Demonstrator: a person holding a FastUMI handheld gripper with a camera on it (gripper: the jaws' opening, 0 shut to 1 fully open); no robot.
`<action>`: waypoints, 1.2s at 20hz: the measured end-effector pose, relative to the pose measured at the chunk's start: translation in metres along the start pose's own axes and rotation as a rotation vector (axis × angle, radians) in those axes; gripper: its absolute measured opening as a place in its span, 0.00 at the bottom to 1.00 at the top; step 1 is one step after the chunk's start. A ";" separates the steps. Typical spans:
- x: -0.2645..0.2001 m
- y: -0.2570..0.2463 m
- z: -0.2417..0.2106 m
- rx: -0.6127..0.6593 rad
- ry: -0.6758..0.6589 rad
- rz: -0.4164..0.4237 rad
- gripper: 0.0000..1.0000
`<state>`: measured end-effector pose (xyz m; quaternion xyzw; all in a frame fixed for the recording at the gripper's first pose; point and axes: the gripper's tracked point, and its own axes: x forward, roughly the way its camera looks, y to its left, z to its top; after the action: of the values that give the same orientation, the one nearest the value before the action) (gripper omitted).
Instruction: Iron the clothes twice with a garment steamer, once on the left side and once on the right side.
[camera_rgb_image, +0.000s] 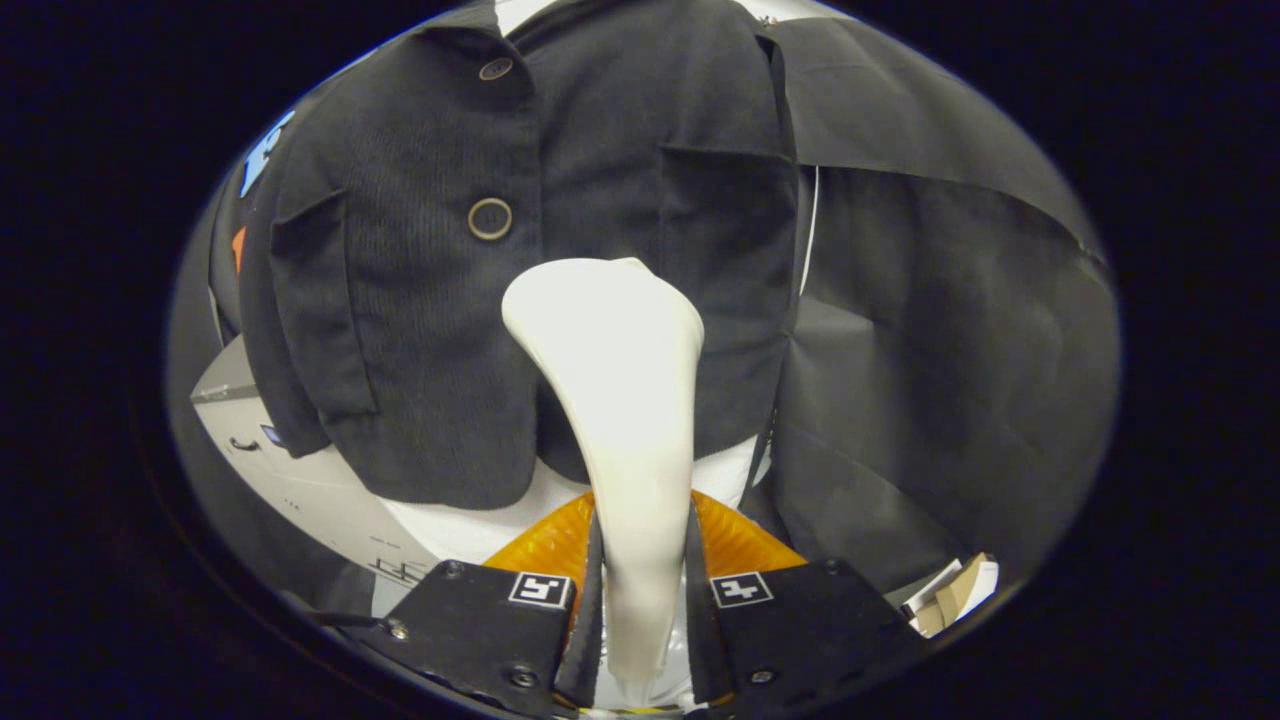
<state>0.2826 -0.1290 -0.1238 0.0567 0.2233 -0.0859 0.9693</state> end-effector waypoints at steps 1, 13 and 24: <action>0.002 -0.002 -0.006 -0.005 0.009 0.006 0.38; 0.014 -0.007 -0.045 -0.018 0.091 0.120 0.38; -0.076 0.008 -0.070 -0.015 0.040 0.069 0.38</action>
<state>0.1870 -0.1004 -0.1522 0.0588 0.2409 -0.0494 0.9675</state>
